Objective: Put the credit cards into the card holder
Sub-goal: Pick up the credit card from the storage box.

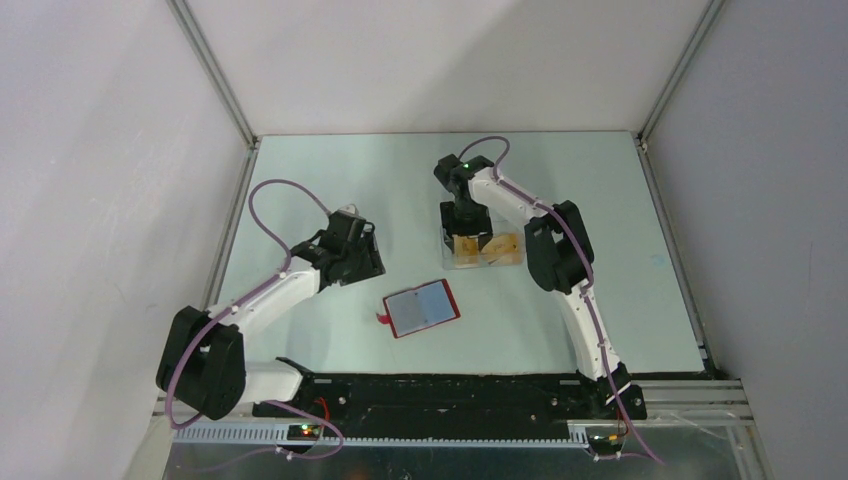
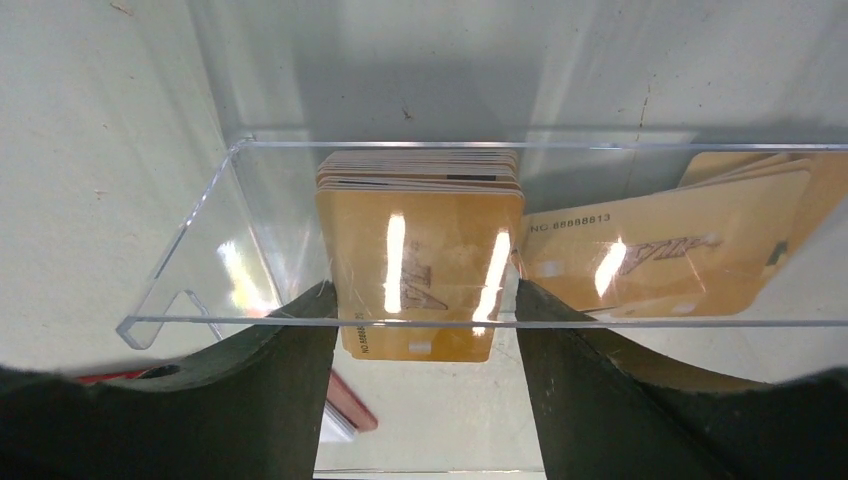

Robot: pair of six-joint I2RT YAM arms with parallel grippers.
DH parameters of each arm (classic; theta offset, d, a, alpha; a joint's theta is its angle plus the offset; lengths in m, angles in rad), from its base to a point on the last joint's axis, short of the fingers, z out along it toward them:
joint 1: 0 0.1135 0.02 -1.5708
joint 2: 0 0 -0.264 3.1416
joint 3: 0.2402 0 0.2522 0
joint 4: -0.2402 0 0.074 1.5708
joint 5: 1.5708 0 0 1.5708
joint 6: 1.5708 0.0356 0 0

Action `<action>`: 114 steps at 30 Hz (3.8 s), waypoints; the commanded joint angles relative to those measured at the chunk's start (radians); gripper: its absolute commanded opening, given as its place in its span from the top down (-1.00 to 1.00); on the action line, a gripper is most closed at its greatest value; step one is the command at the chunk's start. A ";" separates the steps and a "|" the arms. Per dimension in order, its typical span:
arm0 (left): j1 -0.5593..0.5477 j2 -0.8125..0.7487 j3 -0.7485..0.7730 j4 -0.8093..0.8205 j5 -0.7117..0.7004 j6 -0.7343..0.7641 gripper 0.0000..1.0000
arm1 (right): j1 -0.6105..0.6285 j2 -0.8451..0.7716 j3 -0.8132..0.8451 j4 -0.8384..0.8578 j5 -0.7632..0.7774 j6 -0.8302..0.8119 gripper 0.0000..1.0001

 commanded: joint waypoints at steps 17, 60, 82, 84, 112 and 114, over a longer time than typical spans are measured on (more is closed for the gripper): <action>0.006 0.003 -0.011 0.019 0.004 0.010 -0.24 | -0.023 -0.082 -0.073 0.028 -0.017 -0.023 -0.08; -0.002 0.022 -0.019 0.019 0.001 0.013 -0.24 | 0.025 -0.056 0.008 -0.021 0.027 -0.053 -0.33; -0.004 0.022 -0.016 0.018 0.000 0.016 -0.24 | 0.020 -0.017 0.006 -0.026 0.033 -0.048 -0.16; -0.004 0.022 -0.016 0.018 0.000 0.016 -0.24 | 0.019 -0.018 0.007 -0.027 0.035 -0.047 -0.11; -0.005 0.023 -0.013 0.019 0.003 0.017 -0.24 | 0.026 -0.113 0.013 -0.063 0.071 -0.059 -0.22; -0.006 0.023 -0.014 0.017 0.003 0.016 -0.24 | 0.026 -0.118 0.013 -0.063 0.066 -0.060 -0.23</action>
